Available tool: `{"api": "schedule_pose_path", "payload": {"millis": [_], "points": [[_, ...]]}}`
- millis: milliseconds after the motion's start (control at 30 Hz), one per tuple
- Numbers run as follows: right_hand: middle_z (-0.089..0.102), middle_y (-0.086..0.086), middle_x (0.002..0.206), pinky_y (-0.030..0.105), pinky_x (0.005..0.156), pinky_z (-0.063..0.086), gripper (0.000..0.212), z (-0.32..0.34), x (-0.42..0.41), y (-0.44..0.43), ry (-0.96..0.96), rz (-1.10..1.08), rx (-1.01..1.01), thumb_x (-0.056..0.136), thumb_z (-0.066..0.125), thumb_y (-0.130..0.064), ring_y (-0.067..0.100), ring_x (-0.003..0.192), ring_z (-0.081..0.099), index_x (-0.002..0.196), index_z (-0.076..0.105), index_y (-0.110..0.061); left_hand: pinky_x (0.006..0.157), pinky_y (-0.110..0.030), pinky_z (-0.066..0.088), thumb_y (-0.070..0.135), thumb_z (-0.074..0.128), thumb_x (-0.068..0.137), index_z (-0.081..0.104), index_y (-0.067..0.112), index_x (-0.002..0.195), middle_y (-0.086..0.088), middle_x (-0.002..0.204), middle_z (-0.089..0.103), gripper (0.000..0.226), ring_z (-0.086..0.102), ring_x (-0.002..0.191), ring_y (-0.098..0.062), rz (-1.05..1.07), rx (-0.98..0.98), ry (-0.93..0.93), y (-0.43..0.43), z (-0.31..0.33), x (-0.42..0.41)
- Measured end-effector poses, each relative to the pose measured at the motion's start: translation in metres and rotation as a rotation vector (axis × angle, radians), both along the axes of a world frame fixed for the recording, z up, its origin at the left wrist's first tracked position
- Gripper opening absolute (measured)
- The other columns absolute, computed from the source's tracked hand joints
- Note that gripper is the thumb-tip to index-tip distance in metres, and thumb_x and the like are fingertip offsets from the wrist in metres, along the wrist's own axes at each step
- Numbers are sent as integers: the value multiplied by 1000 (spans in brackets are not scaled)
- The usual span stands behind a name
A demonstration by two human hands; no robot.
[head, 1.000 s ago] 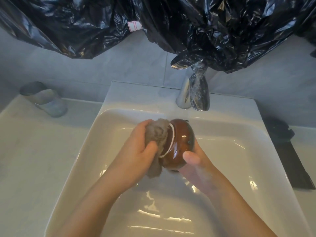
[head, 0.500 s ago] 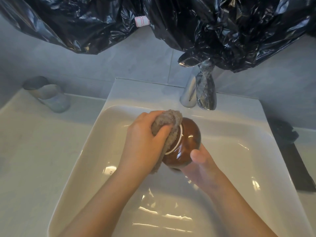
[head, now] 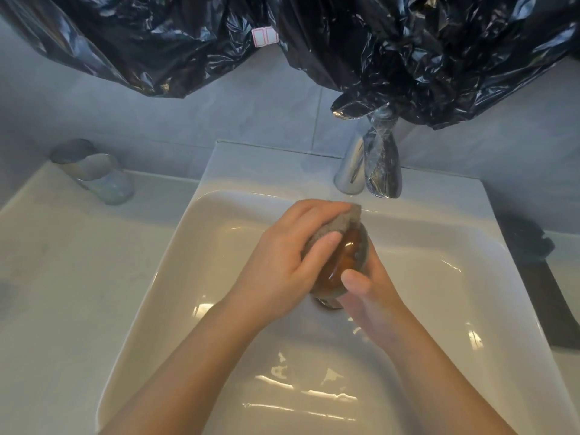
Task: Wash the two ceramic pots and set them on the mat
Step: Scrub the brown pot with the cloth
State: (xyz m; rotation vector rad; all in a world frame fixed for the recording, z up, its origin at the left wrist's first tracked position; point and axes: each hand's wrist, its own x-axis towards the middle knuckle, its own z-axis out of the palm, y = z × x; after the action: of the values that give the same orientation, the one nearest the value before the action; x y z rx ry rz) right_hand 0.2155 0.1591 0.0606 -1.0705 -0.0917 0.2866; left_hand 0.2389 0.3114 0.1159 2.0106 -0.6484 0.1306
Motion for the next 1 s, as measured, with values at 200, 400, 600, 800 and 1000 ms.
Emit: {"api": "schedule_pose_path", "payload": {"millis": [200, 400, 600, 800, 1000], "points": [[44, 27, 140, 57, 95, 47, 96, 0, 2, -3, 25, -23, 100, 74, 83, -32, 46, 129, 47, 149, 28, -6, 95, -33, 48, 5, 61, 88, 68, 13, 117, -6, 123, 57, 30, 55, 117, -16, -106, -4, -164, 9, -10, -6], [45, 27, 137, 57, 101, 40, 88, -4, 2, 1, 75, 19, 140, 82, 75, -26, 44, 128, 45, 148, 23, 0, 93, -31, 48, 10, 60, 90, 71, 11, 112, -12, 121, 59, 25, 58, 111, -24, -110, 78, -309, 18, -11, -9], [46, 27, 143, 51, 110, 36, 91, -5, -1, 2, 97, 83, 336, 76, 79, -46, 42, 133, 42, 143, 41, 1, 89, -26, 46, 6, 61, 89, 74, 9, 105, -15, 115, 61, 20, 59, 104, -25, -102, 140, -400, 32, -22, -16], [61, 19, 131, 42, 101, 50, 74, -1, -1, -2, 119, 94, 556, 74, 78, -49, 33, 122, 59, 132, 59, -6, 84, -29, 49, 10, 63, 90, 73, 15, 106, -19, 112, 64, 19, 61, 100, -30, -41, 165, -465, 43, -39, -18], [54, 24, 137, 55, 106, 41, 84, -1, -1, -6, 98, 203, 521, 75, 78, -48, 47, 127, 49, 141, 46, -7, 90, -27, 50, 9, 63, 85, 67, 15, 111, -10, 114, 61, 26, 60, 107, -15, 231, -35, -312, 45, -34, -13]]}}
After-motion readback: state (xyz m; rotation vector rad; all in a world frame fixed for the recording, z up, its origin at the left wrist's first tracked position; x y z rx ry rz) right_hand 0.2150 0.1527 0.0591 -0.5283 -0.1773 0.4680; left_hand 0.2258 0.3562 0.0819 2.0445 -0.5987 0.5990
